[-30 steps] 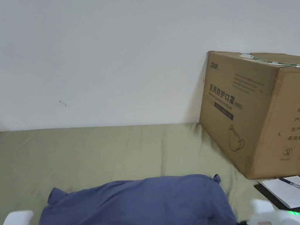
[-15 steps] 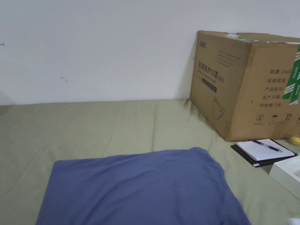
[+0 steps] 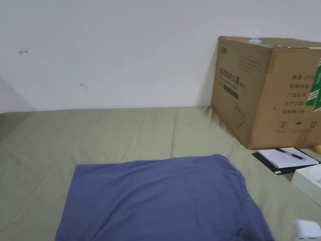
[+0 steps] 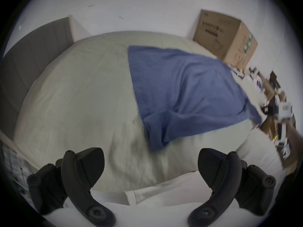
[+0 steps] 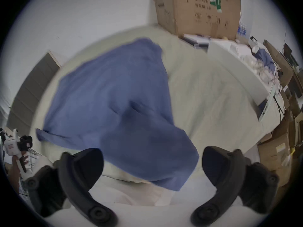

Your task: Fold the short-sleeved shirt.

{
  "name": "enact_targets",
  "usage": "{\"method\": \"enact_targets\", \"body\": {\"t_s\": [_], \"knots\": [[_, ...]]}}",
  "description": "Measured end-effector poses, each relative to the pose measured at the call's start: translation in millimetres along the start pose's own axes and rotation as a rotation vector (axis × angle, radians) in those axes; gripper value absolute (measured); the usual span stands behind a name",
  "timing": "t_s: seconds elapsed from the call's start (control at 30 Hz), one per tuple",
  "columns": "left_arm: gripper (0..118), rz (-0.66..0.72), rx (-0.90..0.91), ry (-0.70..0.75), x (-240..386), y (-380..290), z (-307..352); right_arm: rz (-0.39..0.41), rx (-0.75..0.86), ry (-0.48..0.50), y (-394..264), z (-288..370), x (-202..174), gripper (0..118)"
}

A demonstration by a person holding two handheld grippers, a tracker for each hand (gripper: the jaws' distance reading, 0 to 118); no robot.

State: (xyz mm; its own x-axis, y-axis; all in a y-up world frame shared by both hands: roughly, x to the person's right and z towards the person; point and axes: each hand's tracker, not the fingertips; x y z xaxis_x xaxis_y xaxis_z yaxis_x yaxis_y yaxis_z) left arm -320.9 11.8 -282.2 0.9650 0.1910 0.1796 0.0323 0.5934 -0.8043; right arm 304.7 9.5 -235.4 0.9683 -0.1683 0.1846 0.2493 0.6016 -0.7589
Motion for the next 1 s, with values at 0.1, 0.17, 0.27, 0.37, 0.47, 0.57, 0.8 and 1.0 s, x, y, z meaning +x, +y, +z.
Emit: {"method": "enact_targets", "body": {"t_s": [0.1,0.17,0.27,0.37,0.47,0.57,0.8,1.0], "knots": [[114,0.098,0.168,-0.047,0.1,4.0,36.8,0.004,0.124,0.075,6.5,39.6,-26.0,115],[113,0.144,0.282,-0.054,12.1,7.7,64.5,0.006,0.290,0.177,5.8,70.7,-49.9,113],[66,0.108,0.517,-0.071,44.6,0.9,100.7,0.010,0.607,0.262,-10.8,111.2,-80.7,86],[0,0.043,0.650,0.032,75.7,-9.9,115.9,0.039,0.726,0.217,-19.2,129.0,-106.9,0],[0,0.056,0.658,0.008,81.0,-17.5,119.3,0.034,0.724,0.204,-22.1,131.8,-119.1,0],[0,0.067,0.515,-0.054,79.7,0.4,107.2,0.093,0.663,0.251,-16.1,132.4,-122.1,0],[0,0.116,-0.025,-0.084,32.6,48.9,10.8,0.315,0.600,0.215,-18.7,126.9,-132.3,0],[114,0.110,-0.078,0.048,21.8,46.6,-43.3,0.305,0.528,0.243,-21.1,112.0,-138.6,0]]}}
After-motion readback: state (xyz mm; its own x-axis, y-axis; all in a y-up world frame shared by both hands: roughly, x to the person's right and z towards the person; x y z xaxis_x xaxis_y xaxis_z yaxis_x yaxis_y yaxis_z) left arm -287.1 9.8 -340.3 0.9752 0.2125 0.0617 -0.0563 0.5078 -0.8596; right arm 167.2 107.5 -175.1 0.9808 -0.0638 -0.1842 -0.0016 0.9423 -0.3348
